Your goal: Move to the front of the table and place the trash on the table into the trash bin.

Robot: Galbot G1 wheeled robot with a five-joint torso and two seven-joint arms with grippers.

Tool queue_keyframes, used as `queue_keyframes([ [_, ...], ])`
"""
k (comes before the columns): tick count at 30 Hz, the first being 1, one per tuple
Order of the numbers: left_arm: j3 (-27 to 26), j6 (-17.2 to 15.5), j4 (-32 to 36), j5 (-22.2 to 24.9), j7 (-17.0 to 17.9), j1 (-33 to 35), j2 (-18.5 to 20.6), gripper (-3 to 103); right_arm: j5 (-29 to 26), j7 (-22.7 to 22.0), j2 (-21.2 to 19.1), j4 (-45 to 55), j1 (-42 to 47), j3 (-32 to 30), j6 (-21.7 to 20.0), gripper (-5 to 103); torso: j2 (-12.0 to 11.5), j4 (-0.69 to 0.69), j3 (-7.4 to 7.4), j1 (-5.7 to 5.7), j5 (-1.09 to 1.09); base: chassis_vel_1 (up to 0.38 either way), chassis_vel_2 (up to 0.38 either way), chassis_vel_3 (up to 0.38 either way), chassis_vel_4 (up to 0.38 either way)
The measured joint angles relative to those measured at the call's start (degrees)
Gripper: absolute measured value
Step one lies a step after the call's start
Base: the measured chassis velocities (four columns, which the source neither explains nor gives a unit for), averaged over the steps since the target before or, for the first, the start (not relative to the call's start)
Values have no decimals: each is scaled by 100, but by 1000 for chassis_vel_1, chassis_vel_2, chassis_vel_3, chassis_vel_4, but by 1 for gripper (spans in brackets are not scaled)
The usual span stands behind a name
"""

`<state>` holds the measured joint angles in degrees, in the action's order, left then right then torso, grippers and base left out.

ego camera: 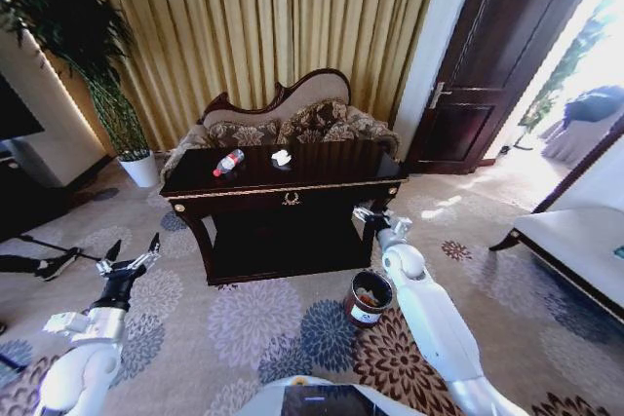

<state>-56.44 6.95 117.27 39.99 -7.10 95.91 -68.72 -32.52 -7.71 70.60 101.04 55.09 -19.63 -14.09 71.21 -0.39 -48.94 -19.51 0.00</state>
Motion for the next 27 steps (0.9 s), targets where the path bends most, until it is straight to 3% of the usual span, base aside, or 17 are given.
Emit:
queue_keyframes([
  [7,-65,-16,38,19,28,26,36,100,-72,160,6,610,17,186,-272,100,0,-1,0,0,1,0,0,0,0],
  [17,-3,-26,32,-5,17,-2,10,100,23,232,-22,538,51,155,-281,100,0,-1,0,1,1,-11,11,17,-13],
  [27,13,-45,34,-17,13,-20,11,100,41,237,-35,597,89,184,-276,100,1,-2,0,1,1,-153,135,144,-146],
])
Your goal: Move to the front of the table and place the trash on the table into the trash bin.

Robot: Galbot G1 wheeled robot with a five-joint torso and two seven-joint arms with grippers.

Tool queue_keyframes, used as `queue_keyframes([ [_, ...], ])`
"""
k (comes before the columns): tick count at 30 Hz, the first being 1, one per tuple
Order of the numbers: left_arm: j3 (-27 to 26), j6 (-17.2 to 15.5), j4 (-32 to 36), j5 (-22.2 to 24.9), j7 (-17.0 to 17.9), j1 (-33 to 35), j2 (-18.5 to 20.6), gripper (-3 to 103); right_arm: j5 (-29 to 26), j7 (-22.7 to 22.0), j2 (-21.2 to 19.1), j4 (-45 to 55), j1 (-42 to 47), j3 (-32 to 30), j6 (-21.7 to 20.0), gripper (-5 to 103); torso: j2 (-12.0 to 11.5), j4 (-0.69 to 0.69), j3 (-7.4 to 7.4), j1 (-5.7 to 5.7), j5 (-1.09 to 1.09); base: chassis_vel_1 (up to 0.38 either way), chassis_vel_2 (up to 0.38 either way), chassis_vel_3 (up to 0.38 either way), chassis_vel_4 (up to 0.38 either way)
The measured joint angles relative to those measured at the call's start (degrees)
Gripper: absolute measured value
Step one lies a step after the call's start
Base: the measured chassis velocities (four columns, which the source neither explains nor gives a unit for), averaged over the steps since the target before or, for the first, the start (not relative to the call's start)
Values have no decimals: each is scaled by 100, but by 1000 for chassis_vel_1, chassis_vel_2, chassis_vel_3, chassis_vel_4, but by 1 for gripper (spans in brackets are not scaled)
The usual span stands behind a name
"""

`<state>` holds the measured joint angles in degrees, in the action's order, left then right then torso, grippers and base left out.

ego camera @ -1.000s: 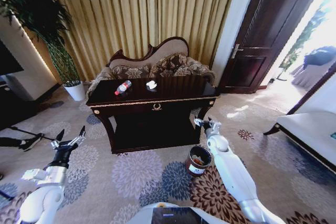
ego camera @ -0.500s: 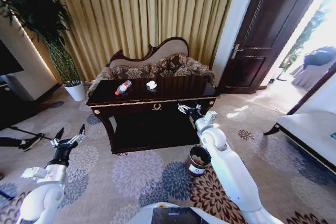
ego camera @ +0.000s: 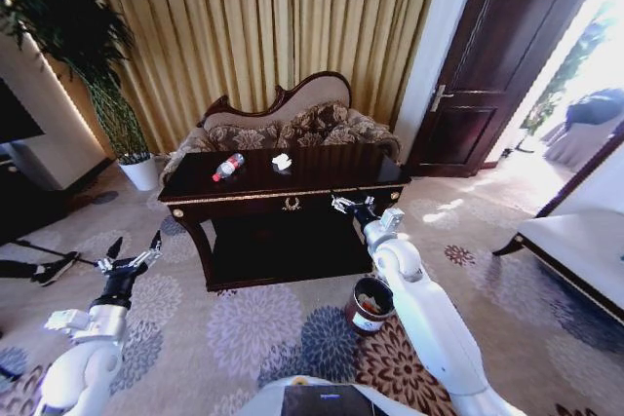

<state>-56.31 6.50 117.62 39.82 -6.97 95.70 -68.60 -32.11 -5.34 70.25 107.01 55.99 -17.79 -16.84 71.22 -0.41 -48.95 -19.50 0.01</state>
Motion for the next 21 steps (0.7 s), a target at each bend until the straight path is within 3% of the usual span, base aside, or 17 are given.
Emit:
queue_keyframes([
  [13,-8,-2,-35,-1,-10,15,-8,100,48,15,21,108,99,83,-5,100,-2,0,-1,-3,-1,-216,227,232,-227],
  [21,37,0,-82,-9,-23,-30,-15,100,302,25,22,258,172,189,-89,100,-2,0,-1,-4,0,-126,138,131,-138],
])
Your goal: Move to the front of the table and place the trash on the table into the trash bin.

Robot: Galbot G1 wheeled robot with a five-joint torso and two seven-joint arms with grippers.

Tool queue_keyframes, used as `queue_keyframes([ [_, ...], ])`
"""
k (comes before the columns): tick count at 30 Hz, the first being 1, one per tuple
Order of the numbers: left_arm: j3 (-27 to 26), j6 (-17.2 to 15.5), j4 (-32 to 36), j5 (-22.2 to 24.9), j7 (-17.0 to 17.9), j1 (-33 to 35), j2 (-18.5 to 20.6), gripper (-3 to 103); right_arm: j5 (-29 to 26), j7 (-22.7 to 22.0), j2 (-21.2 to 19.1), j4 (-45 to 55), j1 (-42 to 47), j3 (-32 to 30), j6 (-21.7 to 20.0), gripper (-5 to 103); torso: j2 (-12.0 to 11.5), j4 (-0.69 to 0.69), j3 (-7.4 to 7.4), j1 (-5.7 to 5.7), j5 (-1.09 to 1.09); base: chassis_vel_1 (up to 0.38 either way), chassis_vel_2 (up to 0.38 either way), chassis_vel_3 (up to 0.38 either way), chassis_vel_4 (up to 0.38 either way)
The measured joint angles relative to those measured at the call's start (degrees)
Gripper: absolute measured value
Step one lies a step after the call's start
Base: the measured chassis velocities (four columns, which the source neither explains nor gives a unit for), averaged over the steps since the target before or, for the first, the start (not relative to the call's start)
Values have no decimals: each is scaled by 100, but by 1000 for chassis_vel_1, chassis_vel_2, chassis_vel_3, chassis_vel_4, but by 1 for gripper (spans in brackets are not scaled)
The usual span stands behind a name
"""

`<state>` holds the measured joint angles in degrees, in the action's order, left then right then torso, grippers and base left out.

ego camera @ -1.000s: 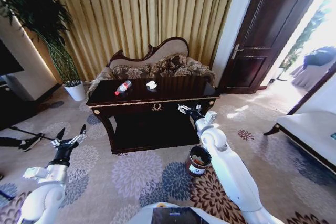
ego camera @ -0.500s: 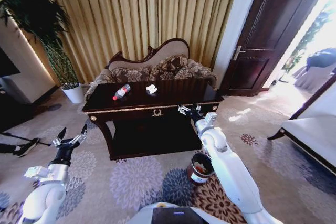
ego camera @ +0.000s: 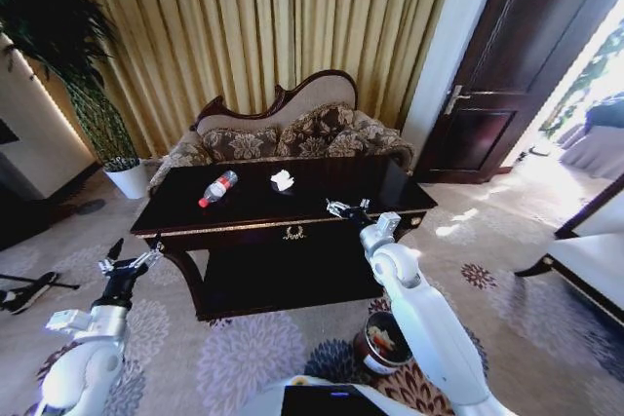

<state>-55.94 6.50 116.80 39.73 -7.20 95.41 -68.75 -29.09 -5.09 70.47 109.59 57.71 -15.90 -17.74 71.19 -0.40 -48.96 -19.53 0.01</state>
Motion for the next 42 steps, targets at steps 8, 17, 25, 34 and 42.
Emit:
queue_keyframes([
  [8,-15,-1,-9,36,-3,-50,68,100,95,3,116,-119,-145,207,-15,100,3,1,3,6,1,0,0,0,0],
  [17,-22,-100,52,87,76,-143,12,100,206,35,184,-194,-135,291,-16,100,1,0,1,2,0,0,0,0,0],
  [25,-2,-142,64,69,80,-168,5,100,235,74,190,-152,-83,254,-16,100,2,0,2,3,0,0,0,0,0],
  [34,-9,-144,84,57,80,-147,-26,100,233,79,172,-138,-48,274,-16,100,2,0,2,3,0,-35,35,33,-19],
  [42,12,-144,27,29,79,-189,-35,100,256,18,167,-166,-23,408,-15,100,1,0,1,3,0,-83,87,84,-80],
])
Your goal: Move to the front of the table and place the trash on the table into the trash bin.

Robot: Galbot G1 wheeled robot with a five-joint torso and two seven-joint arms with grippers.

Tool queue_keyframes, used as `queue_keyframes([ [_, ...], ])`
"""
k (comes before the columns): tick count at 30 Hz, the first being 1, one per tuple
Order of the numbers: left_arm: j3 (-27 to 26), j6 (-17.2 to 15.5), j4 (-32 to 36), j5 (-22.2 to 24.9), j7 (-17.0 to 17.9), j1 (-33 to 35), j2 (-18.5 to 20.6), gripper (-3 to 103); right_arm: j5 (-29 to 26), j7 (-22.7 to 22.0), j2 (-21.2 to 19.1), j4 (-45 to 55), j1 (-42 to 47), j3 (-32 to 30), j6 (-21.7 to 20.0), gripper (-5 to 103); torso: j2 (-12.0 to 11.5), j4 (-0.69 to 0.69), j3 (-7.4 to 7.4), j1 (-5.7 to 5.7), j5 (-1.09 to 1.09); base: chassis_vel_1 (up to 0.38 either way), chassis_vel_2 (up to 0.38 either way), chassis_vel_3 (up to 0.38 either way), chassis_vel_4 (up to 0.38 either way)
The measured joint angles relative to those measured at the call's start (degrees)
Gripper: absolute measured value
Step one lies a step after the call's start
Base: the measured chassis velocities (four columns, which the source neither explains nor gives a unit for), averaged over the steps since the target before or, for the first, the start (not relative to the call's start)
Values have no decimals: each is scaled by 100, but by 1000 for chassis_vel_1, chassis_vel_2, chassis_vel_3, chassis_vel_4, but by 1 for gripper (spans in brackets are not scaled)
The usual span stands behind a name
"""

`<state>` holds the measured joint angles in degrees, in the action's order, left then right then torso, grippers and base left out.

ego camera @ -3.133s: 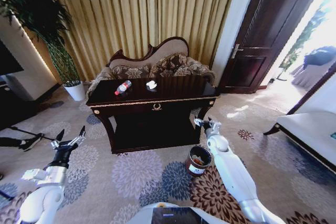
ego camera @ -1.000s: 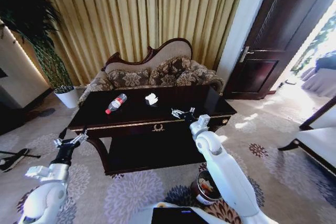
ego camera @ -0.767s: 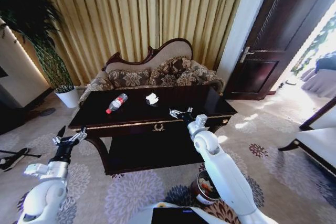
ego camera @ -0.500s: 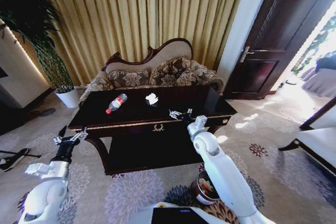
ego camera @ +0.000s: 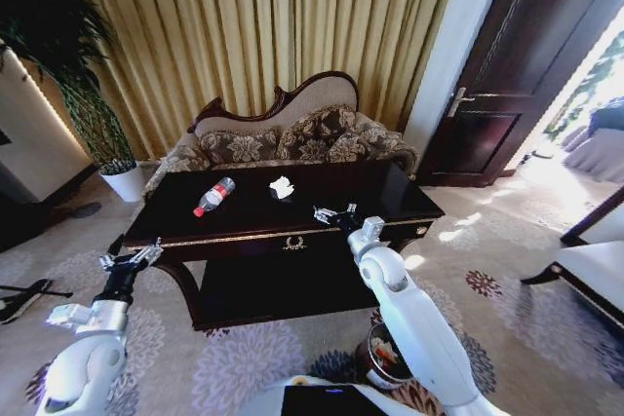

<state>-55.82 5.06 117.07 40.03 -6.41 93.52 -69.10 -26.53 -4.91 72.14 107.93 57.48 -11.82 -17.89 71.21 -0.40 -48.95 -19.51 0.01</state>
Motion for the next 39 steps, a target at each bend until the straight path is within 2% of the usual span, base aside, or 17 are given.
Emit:
queue_keyframes([
  [5,47,2,-21,-58,-3,-7,-36,100,-57,-73,-6,-10,-42,112,-6,100,-1,-1,-1,-2,0,-57,62,45,-64],
  [11,3,6,-23,-66,-7,14,-24,100,-324,-145,-122,-116,-515,335,-94,100,0,0,0,0,0,0,0,0,0],
  [16,-42,7,16,-64,-7,93,-23,100,-609,-315,-171,-669,-1130,706,-214,100,0,1,0,1,0,0,0,0,0],
  [21,-106,14,77,-64,-6,191,-43,100,-662,-321,-129,-1155,-1589,985,-221,100,0,0,-1,-1,0,0,0,0,0],
  [34,-46,9,106,-179,9,196,-112,100,-702,-423,216,-1878,-2542,1661,-321,100,0,-2,0,0,-1,0,0,0,0],
  [39,-35,-1,135,-194,13,239,-127,100,-725,-526,549,-2271,-2859,1947,-507,100,0,1,0,0,-1,0,0,0,0],
])
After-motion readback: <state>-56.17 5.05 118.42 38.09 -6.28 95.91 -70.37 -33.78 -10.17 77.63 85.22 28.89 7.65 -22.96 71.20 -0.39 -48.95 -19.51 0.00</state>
